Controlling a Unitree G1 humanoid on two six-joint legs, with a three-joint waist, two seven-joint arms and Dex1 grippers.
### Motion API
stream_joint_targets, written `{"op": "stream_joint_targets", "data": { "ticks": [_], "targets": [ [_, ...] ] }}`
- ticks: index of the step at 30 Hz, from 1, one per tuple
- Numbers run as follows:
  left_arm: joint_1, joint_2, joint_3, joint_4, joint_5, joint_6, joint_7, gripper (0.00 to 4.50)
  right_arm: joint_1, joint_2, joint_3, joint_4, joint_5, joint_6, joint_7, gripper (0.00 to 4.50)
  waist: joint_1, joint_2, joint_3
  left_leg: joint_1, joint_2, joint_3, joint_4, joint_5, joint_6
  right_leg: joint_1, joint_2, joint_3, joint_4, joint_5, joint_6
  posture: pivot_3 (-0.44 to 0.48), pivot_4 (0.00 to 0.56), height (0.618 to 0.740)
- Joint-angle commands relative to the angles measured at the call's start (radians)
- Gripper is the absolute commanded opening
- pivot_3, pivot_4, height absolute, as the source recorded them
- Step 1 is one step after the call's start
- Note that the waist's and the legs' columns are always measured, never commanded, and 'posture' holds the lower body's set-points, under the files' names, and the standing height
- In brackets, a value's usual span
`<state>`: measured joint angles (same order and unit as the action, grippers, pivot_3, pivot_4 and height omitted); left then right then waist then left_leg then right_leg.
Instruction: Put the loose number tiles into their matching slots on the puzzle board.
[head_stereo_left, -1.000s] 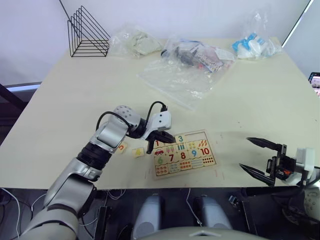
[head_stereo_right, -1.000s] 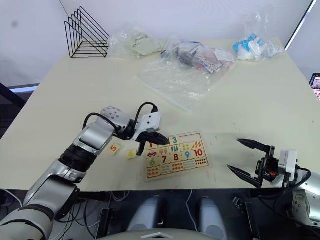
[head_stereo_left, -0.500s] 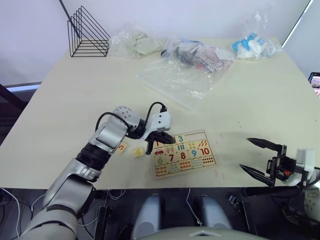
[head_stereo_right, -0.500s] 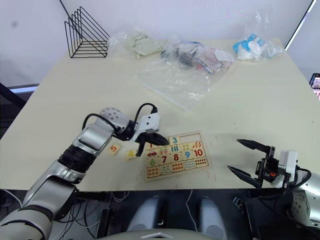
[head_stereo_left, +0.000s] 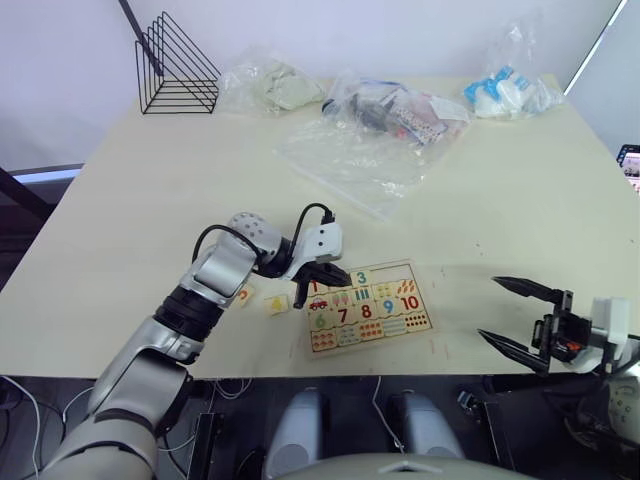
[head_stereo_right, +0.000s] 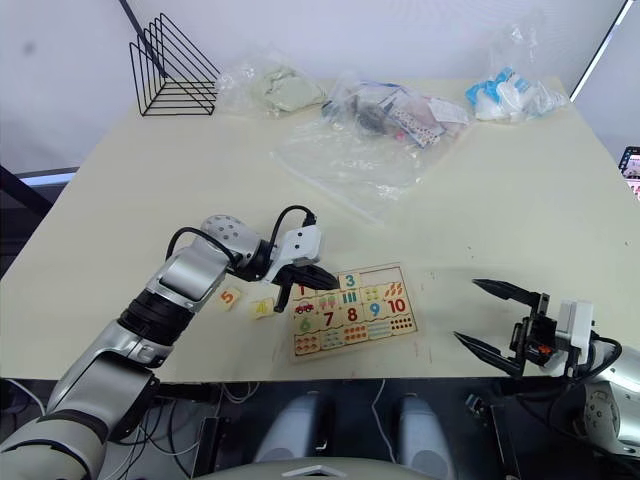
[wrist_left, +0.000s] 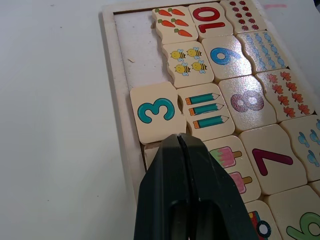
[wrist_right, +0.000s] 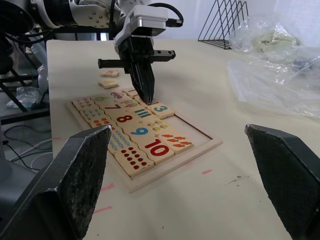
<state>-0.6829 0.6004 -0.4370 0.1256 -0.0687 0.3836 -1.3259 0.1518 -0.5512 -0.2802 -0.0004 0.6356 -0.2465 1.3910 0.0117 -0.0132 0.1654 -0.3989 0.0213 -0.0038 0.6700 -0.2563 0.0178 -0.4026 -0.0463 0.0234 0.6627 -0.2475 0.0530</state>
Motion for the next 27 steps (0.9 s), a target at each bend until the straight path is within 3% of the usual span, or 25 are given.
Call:
{"op": "stream_joint_targets", "data": {
  "ticks": [1,16,27],
  "targets": [
    [0.000,0.001,0.009,-0.014,0.005,-0.002,0.003,0.02,0.003,0.000,-0.009,-0.033,0.011,-0.016,0.000,4.50,0.000,0.000,0.000,0.000,0.000,0.000,0.000,0.000,0.000,0.000,0.000,0.000,0.000,0.000,0.000,0.000,0.150,0.740],
    [0.028,0.028,0.040,-0.049,-0.031,-0.004,-0.016,0.02,0.013,0.000,-0.011,-0.036,0.016,-0.015,0.003,4.50,0.000,0.000,0.000,0.000,0.000,0.000,0.000,0.000,0.000,0.000,0.000,0.000,0.000,0.000,0.000,0.000,0.150,0.740],
    [0.113,0.100,0.181,-0.118,-0.147,0.020,-0.027,0.02,0.014,0.004,-0.008,-0.022,0.001,-0.011,-0.016,4.50,0.000,0.000,0.000,0.000,0.000,0.000,0.000,0.000,0.000,0.000,0.000,0.000,0.000,0.000,0.000,0.000,0.150,0.740]
  ]
}}
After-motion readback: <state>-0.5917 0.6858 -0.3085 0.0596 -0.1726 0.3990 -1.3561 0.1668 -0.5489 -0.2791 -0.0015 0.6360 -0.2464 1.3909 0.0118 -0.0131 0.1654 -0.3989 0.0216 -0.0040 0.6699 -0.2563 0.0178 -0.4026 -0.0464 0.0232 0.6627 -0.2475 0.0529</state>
